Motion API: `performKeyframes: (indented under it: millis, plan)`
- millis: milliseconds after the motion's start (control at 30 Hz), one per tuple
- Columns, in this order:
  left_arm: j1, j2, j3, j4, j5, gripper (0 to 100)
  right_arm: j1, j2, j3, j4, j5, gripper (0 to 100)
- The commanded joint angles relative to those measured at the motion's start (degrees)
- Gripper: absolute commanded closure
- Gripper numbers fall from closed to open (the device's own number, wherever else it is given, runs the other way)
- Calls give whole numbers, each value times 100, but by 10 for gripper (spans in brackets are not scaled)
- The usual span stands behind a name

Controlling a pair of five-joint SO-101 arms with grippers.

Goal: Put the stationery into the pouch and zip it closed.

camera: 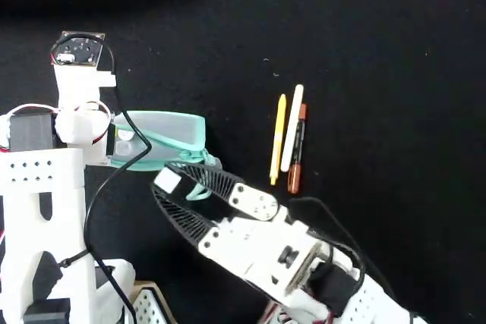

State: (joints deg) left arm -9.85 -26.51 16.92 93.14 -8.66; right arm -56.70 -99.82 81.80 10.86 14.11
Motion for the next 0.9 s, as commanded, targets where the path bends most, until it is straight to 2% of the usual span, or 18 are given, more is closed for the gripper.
performKeyframes:
  millis: [0,133,433,567,667,800,867]
  plan:
    - [-13,79,303,-26,53,970,79,444,145,-862,369,986]
    - [-13,79,303,-26,53,970,343,1253,84,-1855,352,986]
    - [-22,79,303,-26,53,970,378,3574,-708,-1969,352,986]
    - [-22,79,303,-18,53,970,703,3987,-708,-2347,352,986]
    - [-22,79,303,-18,53,970,862,4066,-778,-1943,352,971]
    - [-22,79,303,-18,53,970,818,4066,-1218,-510,325,835]
    - [-22,79,303,-18,53,970,782,4066,-1578,220,123,802]
